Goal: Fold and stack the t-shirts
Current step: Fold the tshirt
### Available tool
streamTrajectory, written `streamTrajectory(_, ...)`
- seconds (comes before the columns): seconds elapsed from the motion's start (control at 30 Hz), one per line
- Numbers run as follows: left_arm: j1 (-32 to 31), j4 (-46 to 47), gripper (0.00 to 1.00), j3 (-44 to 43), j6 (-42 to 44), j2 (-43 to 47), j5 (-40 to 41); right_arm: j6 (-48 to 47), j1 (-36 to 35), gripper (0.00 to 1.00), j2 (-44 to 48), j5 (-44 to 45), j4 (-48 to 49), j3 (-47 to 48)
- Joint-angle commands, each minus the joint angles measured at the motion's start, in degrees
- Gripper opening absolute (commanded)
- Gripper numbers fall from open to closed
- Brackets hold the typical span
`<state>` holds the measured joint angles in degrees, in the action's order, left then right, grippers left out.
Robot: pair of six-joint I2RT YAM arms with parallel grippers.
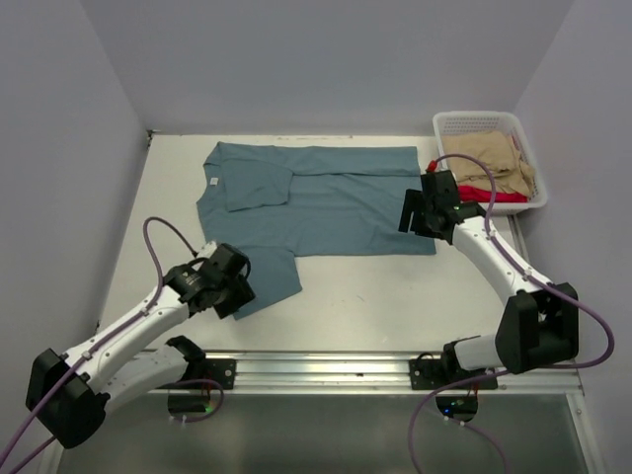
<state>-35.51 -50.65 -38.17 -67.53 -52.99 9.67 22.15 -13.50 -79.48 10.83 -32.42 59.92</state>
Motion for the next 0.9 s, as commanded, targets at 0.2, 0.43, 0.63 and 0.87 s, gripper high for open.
streamTrajectory(0.2,-1.7,-0.9,0.52,2.2,-9.7,-10.1,9.6,1.0,-0.2,0.74,2.8,-2.9,2.3,-2.0)
streamTrajectory(0.43,-1.9,3.9,0.52,4.3,-11.5,-15.4,11.8,0.9,-0.2,0.74,3.5,-3.4,1.8,-2.3)
streamTrajectory(0.63,-1.9,8.6,0.51,7.1,-12.1,-17.1,12.5,1.0,-0.2,0.73,3.9,-3.0,1.7,-2.4)
streamTrajectory(0.87,-1.9,10.8,0.27,8.8,-12.4,-17.3,12.2,0.8,-0.1,0.58,3.9,-1.9,1.1,-2.5)
